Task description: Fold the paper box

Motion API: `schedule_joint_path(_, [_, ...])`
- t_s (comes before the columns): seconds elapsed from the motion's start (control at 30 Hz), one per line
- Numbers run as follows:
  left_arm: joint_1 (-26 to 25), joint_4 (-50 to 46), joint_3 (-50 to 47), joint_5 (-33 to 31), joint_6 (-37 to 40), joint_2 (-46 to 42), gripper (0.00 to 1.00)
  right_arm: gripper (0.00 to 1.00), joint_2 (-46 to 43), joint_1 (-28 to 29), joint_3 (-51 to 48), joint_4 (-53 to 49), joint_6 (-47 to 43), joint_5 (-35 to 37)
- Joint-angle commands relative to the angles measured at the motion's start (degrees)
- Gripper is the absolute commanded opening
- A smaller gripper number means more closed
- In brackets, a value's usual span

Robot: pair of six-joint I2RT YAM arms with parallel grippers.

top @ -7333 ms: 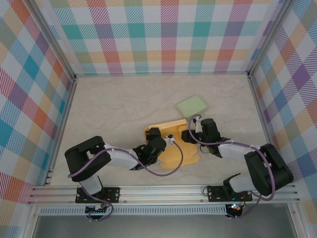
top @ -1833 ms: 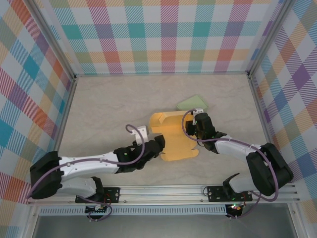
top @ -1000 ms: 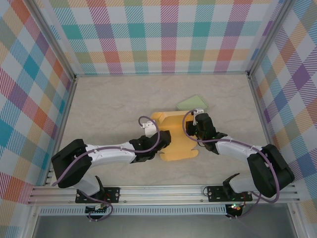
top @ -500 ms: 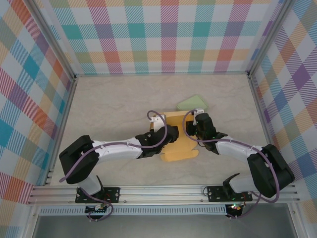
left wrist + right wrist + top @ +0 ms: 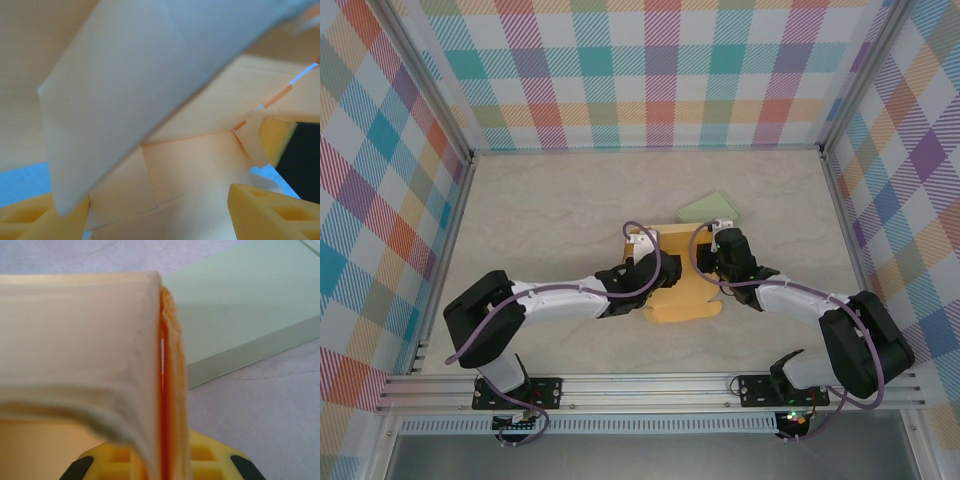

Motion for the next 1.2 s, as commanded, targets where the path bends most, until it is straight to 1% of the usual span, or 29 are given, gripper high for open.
schedule_joint_path(0.0, [-0.39,1.55,-1.87,4.90,3.96,-6.85,0.76,0.00,-0.78,0.37,-0.14,1.04,0.79,-1.48])
schedule_joint_path(0.17, [-1.58,-0.63,-5.60,8.23,4.98,-16.03,0.78,0.00,-0.87,0.41,-0.10,0.72,0.60,-0.87])
schedule_joint_path(0.37, [-1.93,-4.51,-9.41,7.19,5.50,-27.48,0.78,0.00,-1.21,0.38,-0.20,0.65,0.57,-1.20])
schedule_joint_path(0.43, [-1.93,-7.32,-10.26,3.52,6.37,-31.68,0.75,0.00,-1.38,0.37,-0.31,0.62,0.66,-1.58])
schedule_joint_path(0.53, [-1.94,-14.13,-10.82,-5.43,5.77,-36.89,0.66,0.00,-1.58,0.40,-0.42,0.69,0.71,-2.01])
schedule_joint_path(0.63, [-1.68,-17.54,-12.38,-12.91,4.93,-41.85,0.58,0.00,-1.66,0.45,-0.51,0.81,0.57,-2.01])
schedule_joint_path(0.73, [-0.23,-19.38,-14.02,-17.27,4.00,-45.71,0.52,0.00,-1.57,0.41,-0.51,0.90,0.53,-2.14])
schedule_joint_path(0.8, [1.29,-19.94,-14.86,-18.56,3.37,-47.11,0.49,0.00,-1.50,0.46,-0.44,0.97,0.57,-2.28])
schedule_joint_path(0.9, [4.53,-19.95,-15.76,-18.05,3.79,-47.52,0.45,0.00,-1.49,0.46,-0.50,1.04,0.56,-2.41])
schedule_joint_path(1.0, [8.69,-19.40,-15.85,-14.69,5.02,-45.84,0.44,0.00,-1.45,0.46,-0.53,1.00,0.57,-2.56])
schedule_joint_path(1.1, [12.61,-16.88,-16.07,-11.57,6.48,-42.72,0.43,0.00,-1.58,0.58,-0.59,1.08,0.57,-2.72])
schedule_joint_path(1.17, [15.04,-14.49,-16.02,-8.50,7.38,-39.16,0.42,0.00,-1.66,0.55,-0.67,1.17,0.57,-2.72])
